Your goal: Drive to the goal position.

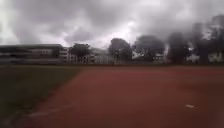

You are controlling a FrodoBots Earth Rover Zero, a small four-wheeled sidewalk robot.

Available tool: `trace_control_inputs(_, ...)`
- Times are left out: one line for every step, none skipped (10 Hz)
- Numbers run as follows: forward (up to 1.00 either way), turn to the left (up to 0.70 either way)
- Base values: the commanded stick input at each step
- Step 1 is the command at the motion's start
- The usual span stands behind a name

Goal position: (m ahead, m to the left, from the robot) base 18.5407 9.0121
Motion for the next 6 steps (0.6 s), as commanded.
trace_control_inputs(0.70, 0.35)
trace_control_inputs(0.70, 0.35)
trace_control_inputs(0.70, 0.35)
trace_control_inputs(0.70, 0.21)
trace_control_inputs(0.70, 0.04)
trace_control_inputs(0.70, 0.00)
